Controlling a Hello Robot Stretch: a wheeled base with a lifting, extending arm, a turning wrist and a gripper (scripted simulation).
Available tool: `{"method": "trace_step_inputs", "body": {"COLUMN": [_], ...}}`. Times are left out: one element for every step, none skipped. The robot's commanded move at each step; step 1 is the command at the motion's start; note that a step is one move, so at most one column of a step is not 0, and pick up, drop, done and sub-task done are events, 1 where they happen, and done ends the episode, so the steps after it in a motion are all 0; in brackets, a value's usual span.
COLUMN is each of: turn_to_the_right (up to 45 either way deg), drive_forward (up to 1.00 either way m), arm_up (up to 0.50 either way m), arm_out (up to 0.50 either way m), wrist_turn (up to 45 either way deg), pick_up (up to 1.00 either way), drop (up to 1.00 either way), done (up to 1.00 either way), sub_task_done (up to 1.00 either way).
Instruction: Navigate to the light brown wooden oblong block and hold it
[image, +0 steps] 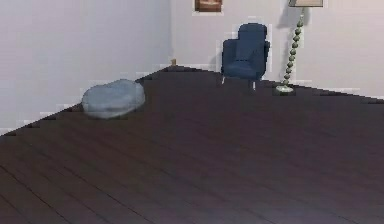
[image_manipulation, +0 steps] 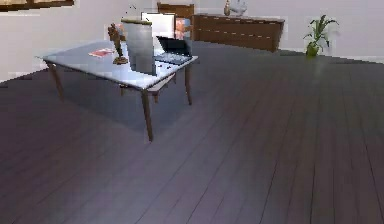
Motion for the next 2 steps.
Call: {"method": "trace_step_inputs", "body": {"turn_to_the_right": [0.0,0.0], "drive_forward": [1.0,1.0], "arm_up": [0.0,0.0], "arm_out": [0.0,0.0], "wrist_turn": [0.0,0.0], "pick_up": [0.0,0.0], "drop": [0.0,0.0], "done": [0.0,0.0], "sub_task_done": [0.0,0.0]}}
